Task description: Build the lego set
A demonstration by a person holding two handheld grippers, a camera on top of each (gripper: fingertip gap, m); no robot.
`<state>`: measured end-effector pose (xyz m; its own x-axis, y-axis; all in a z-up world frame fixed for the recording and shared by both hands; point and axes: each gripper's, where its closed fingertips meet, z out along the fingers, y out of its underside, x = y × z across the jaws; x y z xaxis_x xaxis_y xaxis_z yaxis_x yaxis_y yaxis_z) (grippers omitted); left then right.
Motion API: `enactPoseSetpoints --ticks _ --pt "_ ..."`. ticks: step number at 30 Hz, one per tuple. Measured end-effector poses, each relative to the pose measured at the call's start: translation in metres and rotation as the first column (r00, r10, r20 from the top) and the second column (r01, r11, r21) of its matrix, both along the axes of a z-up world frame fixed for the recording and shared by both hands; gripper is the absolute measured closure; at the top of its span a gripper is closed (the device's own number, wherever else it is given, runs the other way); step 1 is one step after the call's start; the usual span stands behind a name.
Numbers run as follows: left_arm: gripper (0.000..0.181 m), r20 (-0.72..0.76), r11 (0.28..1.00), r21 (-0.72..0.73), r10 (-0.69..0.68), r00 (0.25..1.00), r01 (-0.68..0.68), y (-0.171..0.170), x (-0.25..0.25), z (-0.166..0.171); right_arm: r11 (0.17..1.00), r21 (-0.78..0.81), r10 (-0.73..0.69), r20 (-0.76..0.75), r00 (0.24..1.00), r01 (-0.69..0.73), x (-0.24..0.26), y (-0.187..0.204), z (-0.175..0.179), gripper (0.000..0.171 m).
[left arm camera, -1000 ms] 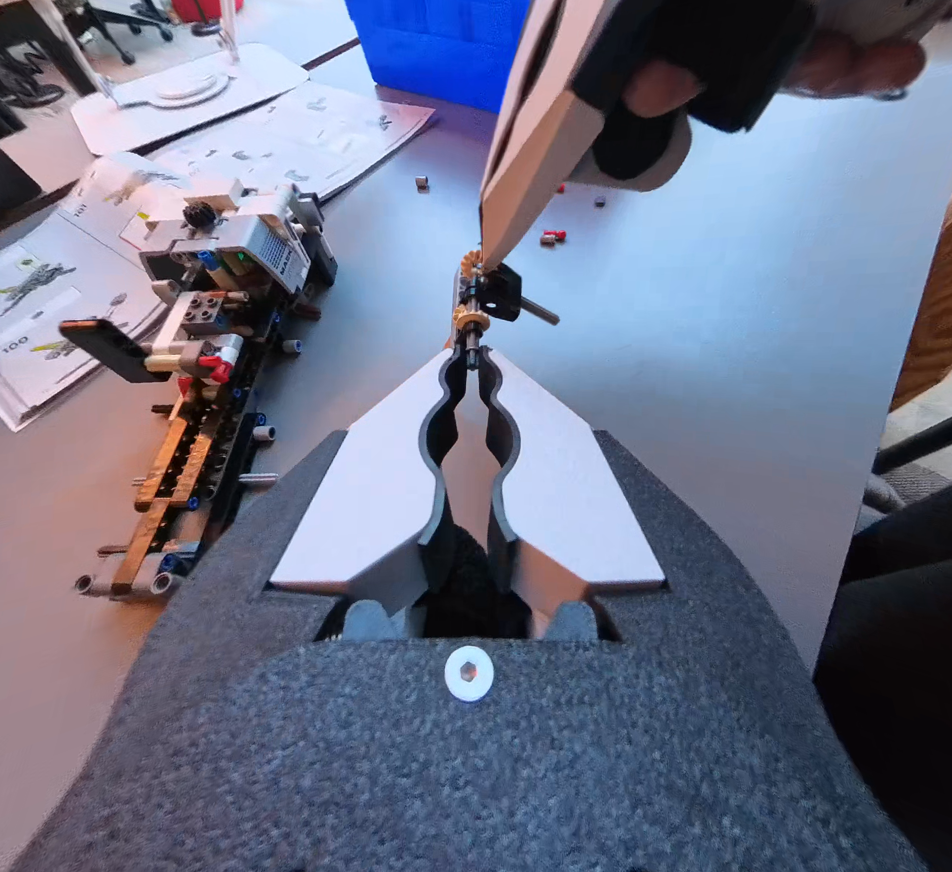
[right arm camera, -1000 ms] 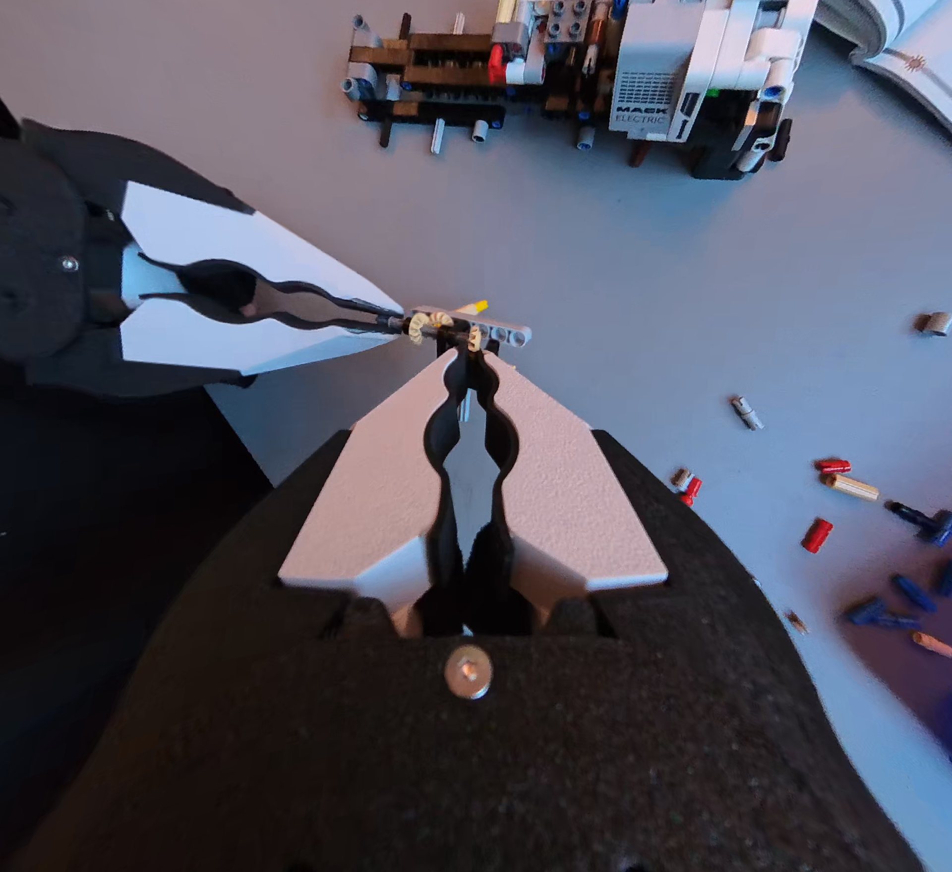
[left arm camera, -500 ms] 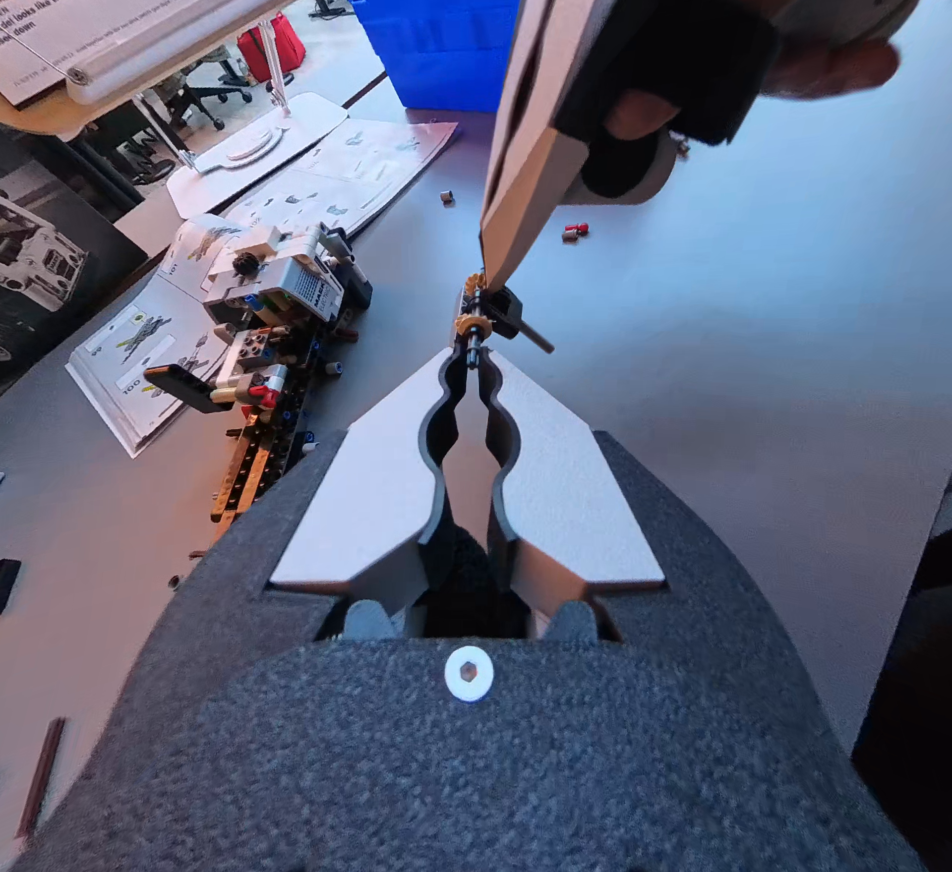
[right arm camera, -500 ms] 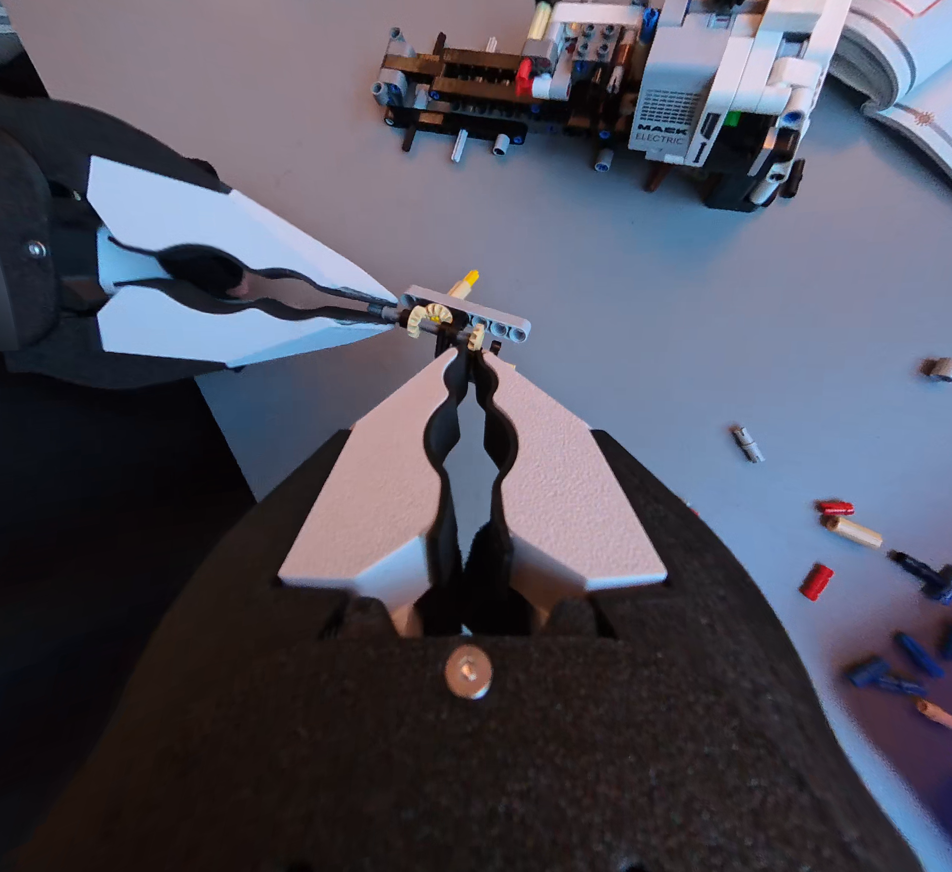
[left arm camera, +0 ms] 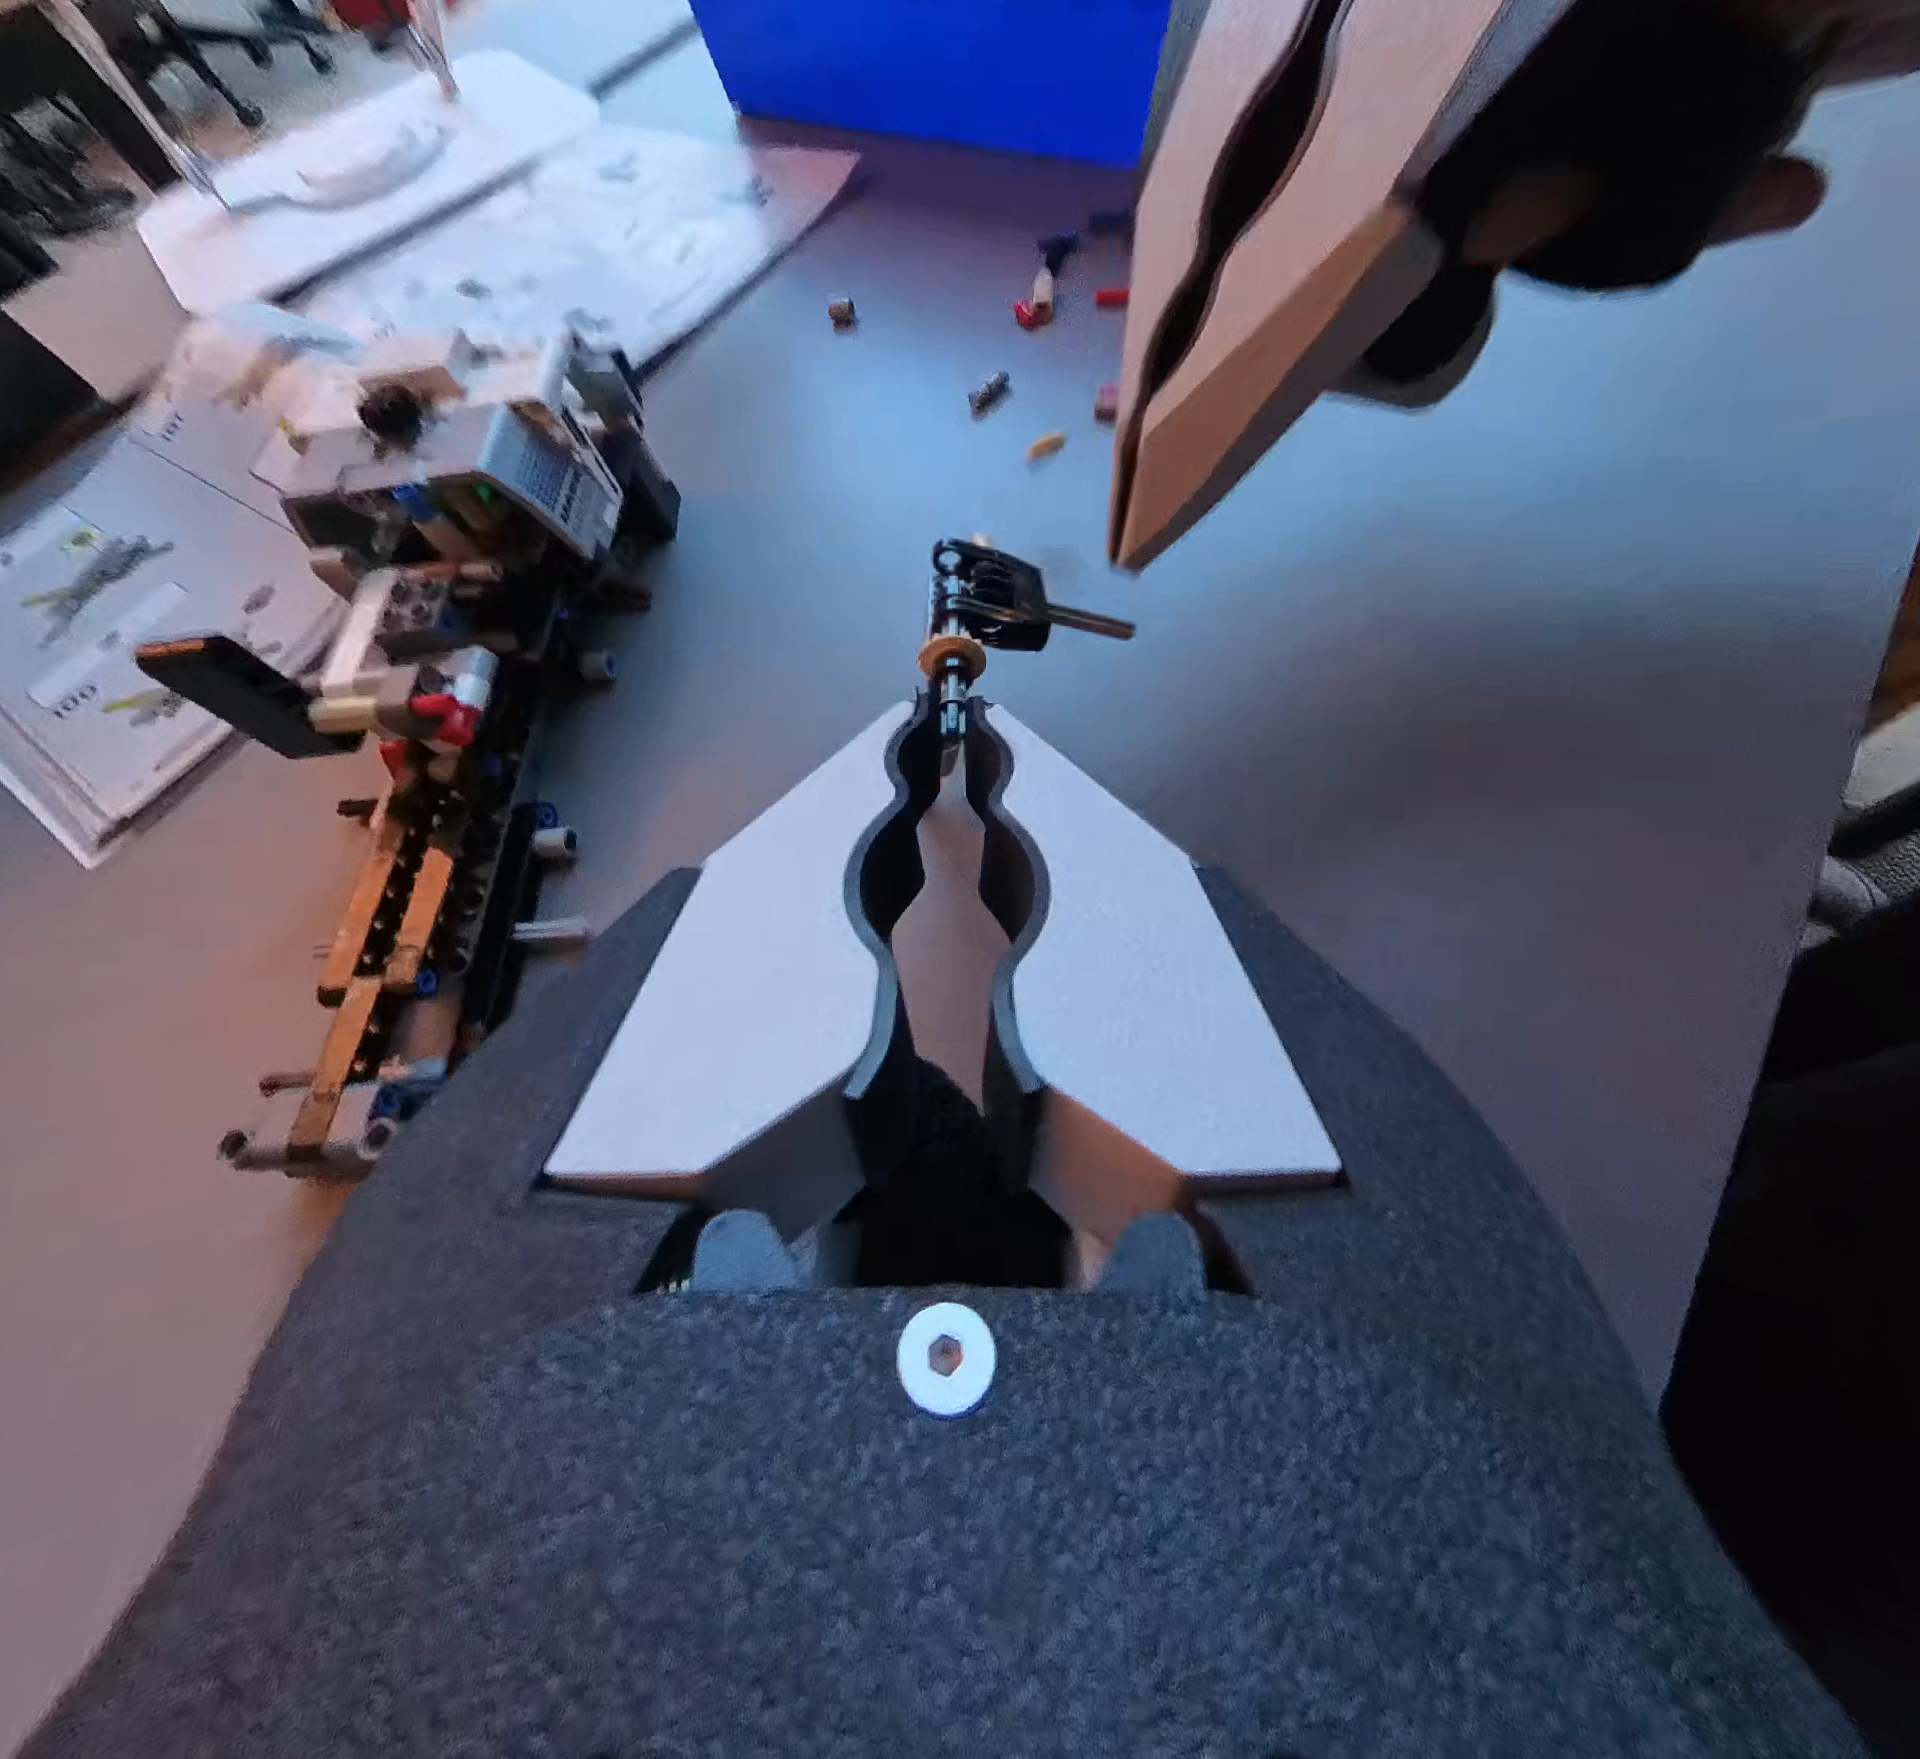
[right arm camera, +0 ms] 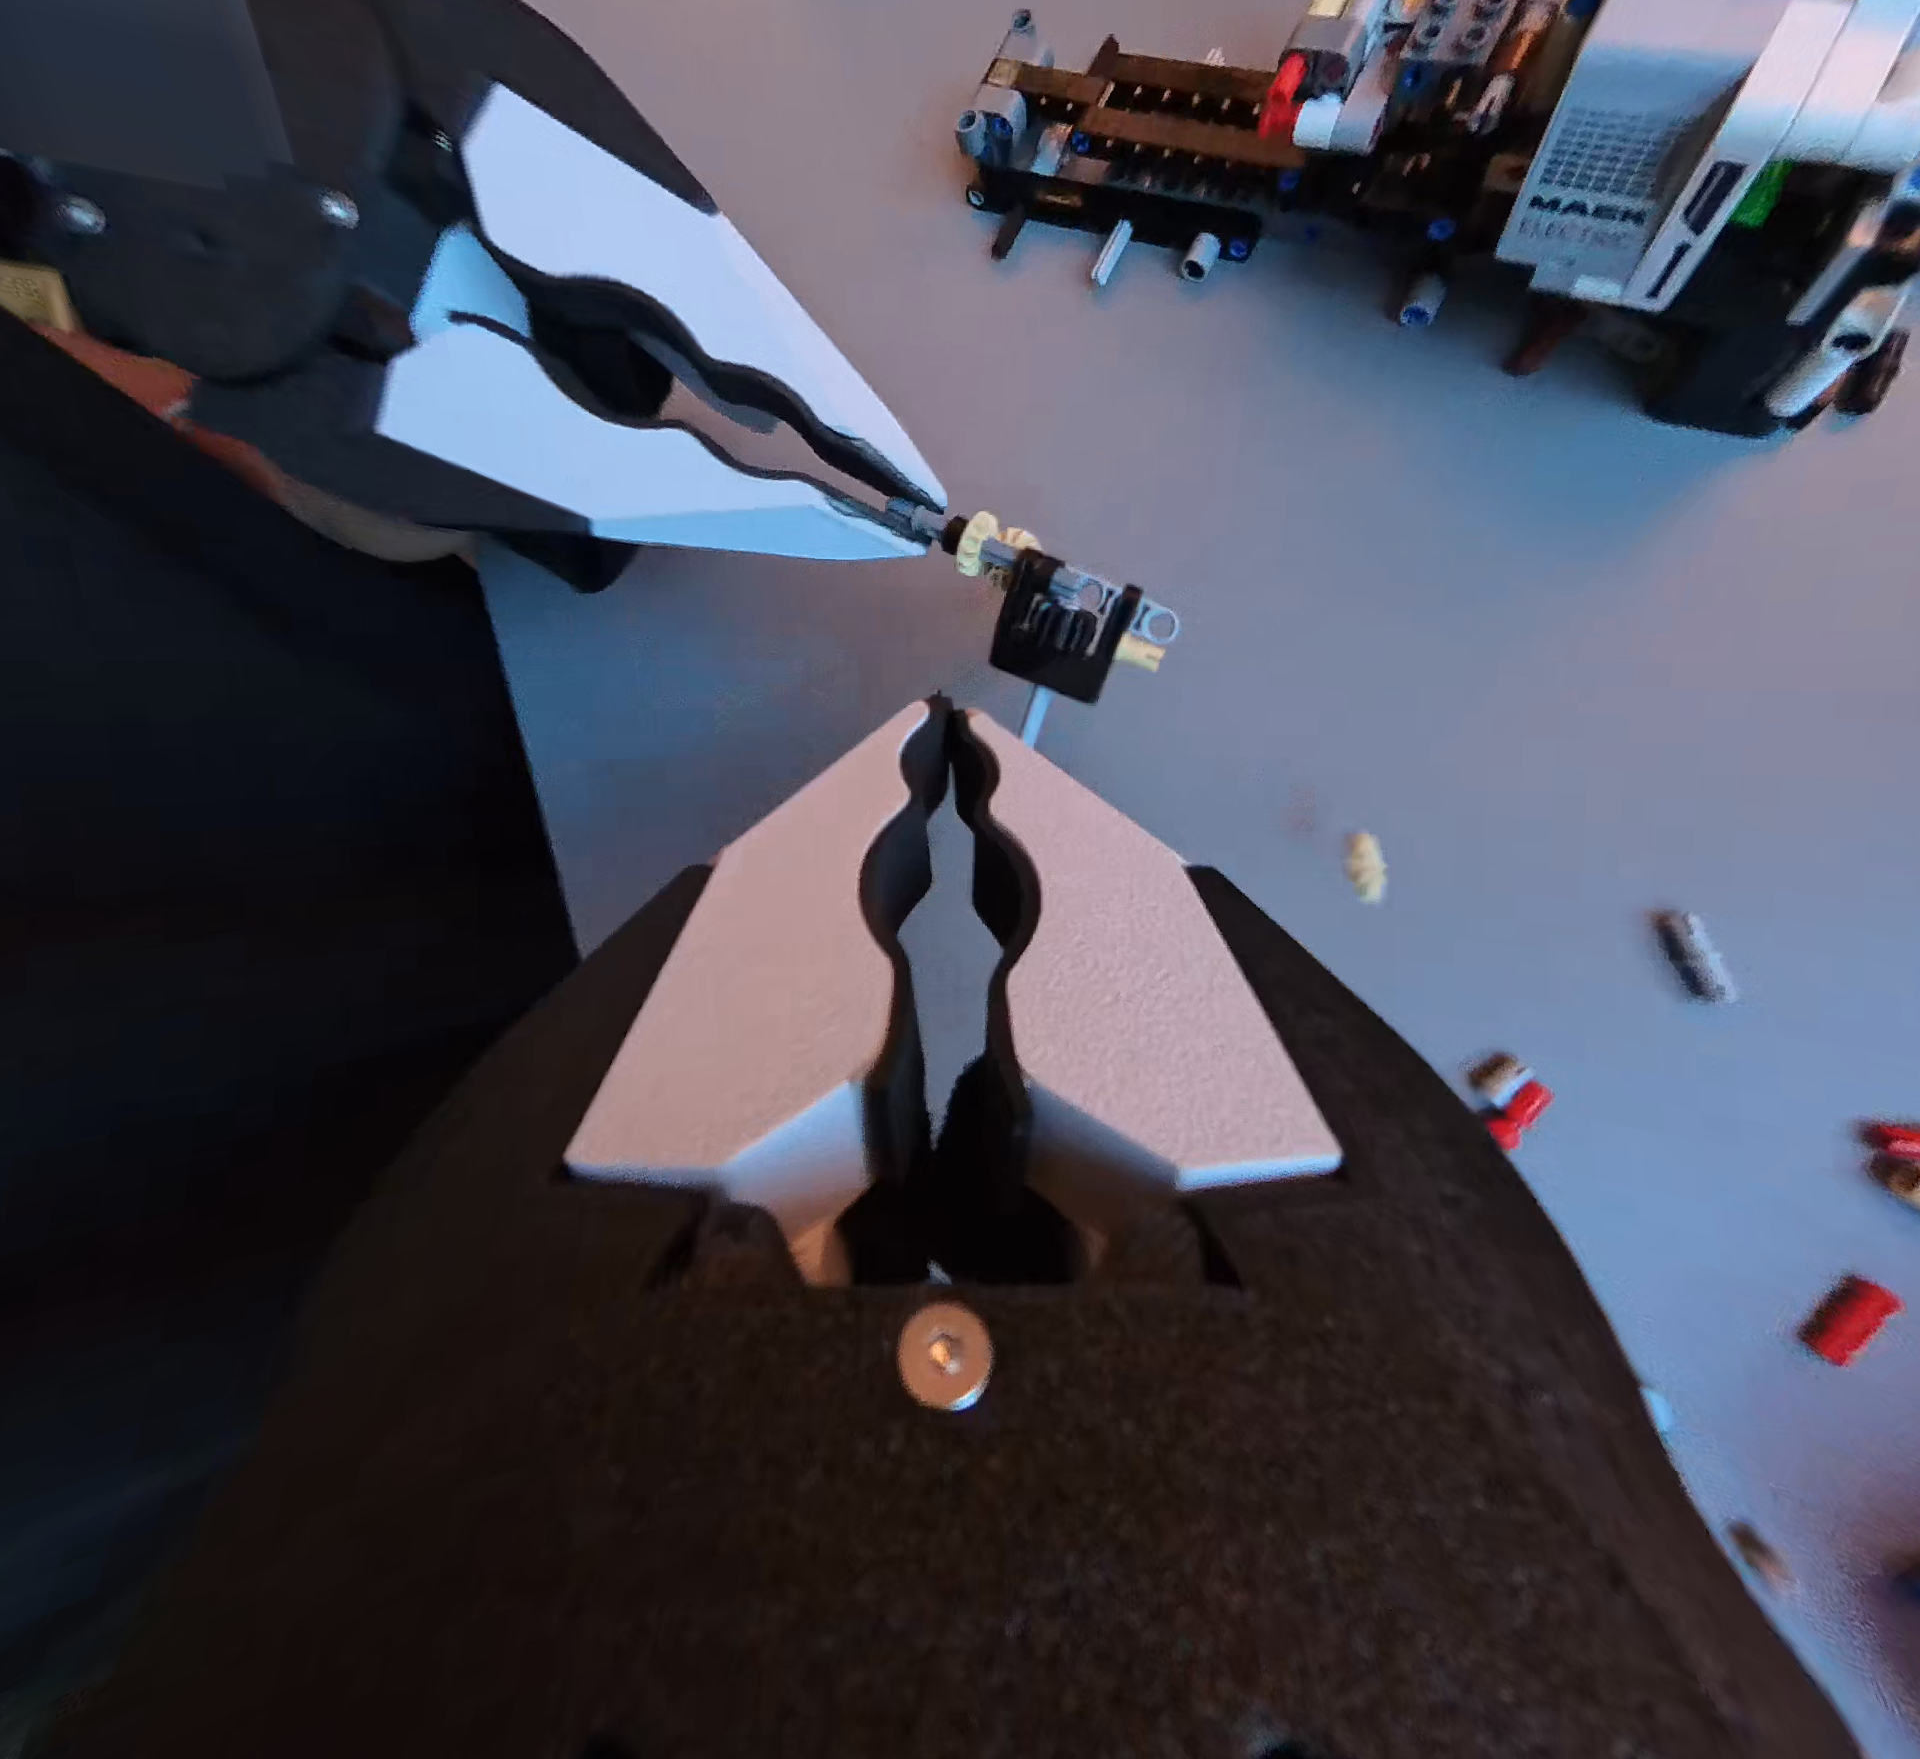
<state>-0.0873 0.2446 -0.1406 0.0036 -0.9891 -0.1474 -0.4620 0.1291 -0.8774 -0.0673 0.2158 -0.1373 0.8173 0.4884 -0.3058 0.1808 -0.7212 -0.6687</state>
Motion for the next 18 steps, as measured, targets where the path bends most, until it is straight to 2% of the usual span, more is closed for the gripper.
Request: enactPoseSetpoints --ticks 3,6,9,11,13,15,18 --pt "0.179 -0.058 0.999 -0.041 -0.014 0.998 0.012 0.001 -0.009 -0.012 0.996 -0.011 -0.090 -0.057 0.994 0.090 0.014 -0.004 -0.003 0.171" --pt "0.179 -0.159 0.998 -0.040 -0.059 0.985 0.054 0.000 -0.017 -0.031 0.973 0.029 -0.229 -0.042 0.973 0.230 0.043 -0.009 -0.009 0.171" --pt "0.179 -0.211 0.995 -0.019 -0.103 0.972 0.101 -0.007 -0.018 -0.041 0.903 0.100 -0.427 0.082 0.901 0.419 0.086 -0.025 -0.024 0.160" --pt "0.179 -0.218 0.994 0.023 -0.096 0.971 0.103 -0.008 -0.018 -0.043 0.854 0.139 -0.517 0.133 0.846 0.501 0.102 -0.036 -0.031 0.149" --pt "0.179 -0.244 0.991 0.051 -0.109 0.964 0.124 -0.012 -0.017 -0.048 0.796 0.195 -0.604 0.189 0.774 0.573 0.116 -0.040 -0.035 0.145" --pt "0.178 -0.244 0.985 0.069 -0.134 0.960 0.155 -0.016 -0.015 -0.048 0.772 0.223 -0.633 0.196 0.749 0.595 0.119 -0.035 -0.038 0.145" --pt "0.178 -0.245 0.981 0.093 -0.146 0.959 0.173 -0.019 -0.013 -0.048 0.784 0.204 -0.619 0.178 0.765 0.587 0.116 -0.028 -0.045 0.143"
